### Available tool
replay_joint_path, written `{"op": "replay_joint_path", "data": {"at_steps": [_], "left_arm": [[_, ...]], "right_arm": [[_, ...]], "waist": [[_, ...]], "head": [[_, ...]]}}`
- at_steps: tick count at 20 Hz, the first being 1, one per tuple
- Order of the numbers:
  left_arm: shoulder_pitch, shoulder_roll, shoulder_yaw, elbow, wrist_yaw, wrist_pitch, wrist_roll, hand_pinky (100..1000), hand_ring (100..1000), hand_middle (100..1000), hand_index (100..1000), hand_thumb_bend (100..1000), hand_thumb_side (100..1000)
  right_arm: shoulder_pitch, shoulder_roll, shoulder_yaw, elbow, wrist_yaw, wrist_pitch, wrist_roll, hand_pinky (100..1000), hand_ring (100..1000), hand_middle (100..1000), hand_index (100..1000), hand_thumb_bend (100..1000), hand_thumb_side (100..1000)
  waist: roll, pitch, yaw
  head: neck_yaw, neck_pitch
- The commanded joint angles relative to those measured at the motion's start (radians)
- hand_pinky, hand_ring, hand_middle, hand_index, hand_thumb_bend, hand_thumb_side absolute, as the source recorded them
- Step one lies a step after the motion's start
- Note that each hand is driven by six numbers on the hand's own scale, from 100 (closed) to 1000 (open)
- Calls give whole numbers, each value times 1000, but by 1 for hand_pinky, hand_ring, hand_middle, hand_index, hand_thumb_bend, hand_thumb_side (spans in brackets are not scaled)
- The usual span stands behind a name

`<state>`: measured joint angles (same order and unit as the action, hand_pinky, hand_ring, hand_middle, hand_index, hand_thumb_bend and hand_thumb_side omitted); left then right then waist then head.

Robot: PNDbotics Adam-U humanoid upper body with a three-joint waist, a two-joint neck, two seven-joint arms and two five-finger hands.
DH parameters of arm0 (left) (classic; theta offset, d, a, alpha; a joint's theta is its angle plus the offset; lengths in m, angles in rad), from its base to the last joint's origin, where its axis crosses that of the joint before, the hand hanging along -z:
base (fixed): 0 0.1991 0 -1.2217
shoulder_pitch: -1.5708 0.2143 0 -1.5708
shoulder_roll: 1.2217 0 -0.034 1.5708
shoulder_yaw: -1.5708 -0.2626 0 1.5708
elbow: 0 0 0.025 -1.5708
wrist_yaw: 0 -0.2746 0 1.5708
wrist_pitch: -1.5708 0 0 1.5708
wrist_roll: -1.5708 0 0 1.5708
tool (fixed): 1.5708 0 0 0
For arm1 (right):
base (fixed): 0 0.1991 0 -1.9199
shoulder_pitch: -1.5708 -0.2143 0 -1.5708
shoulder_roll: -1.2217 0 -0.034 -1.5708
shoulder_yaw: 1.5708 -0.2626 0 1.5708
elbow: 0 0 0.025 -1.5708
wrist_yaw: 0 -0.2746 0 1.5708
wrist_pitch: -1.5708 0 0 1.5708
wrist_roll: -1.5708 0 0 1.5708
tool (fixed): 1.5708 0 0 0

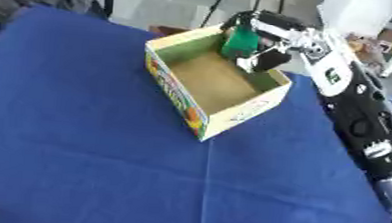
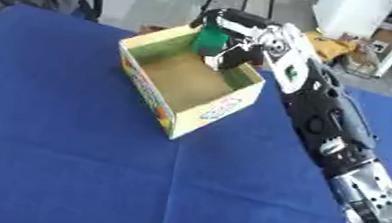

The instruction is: Pick up objects on the table and place them in the box.

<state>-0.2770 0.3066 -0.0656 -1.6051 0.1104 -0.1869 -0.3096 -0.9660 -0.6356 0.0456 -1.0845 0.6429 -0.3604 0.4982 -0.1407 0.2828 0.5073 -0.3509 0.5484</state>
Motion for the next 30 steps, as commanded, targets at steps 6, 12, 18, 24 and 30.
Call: {"op": "replay_joint_path", "data": {"at_steps": [6, 12, 18, 24, 30], "left_arm": [[-17, 1, -6, -25, 5, -1, -10, 632, 546, 547, 664, 364, 1000], [-18, -1, -8, -26, 4, -1, -13, 633, 546, 546, 664, 364, 1000], [-20, -2, -9, -26, 2, -1, -14, 634, 546, 546, 663, 366, 1000], [-22, -3, -11, -25, 0, 0, -17, 634, 546, 546, 663, 367, 1000], [-21, -4, -10, -26, 0, 0, -16, 635, 546, 546, 663, 368, 1000]], "right_arm": [[-18, 12, 9, 16, 71, -11, -99, 414, 478, 886, 909, 100, 262], [-19, 34, 20, 28, 112, -26, -131, 470, 516, 890, 909, 100, 224], [-16, 52, 29, 38, 137, -41, -122, 498, 546, 899, 920, 100, 158], [-12, 70, 36, 49, 155, -49, -112, 513, 563, 901, 921, 100, 196], [-8, 82, 40, 60, 173, -53, -105, 529, 607, 904, 932, 100, 212]], "waist": [[13, -11, 10], [10, -4, 13], [7, 3, 8], [6, 7, 2], [7, 9, -5]], "head": [[-11, -29], [-24, -37], [-43, -34], [-52, -30], [-55, -29]]}}
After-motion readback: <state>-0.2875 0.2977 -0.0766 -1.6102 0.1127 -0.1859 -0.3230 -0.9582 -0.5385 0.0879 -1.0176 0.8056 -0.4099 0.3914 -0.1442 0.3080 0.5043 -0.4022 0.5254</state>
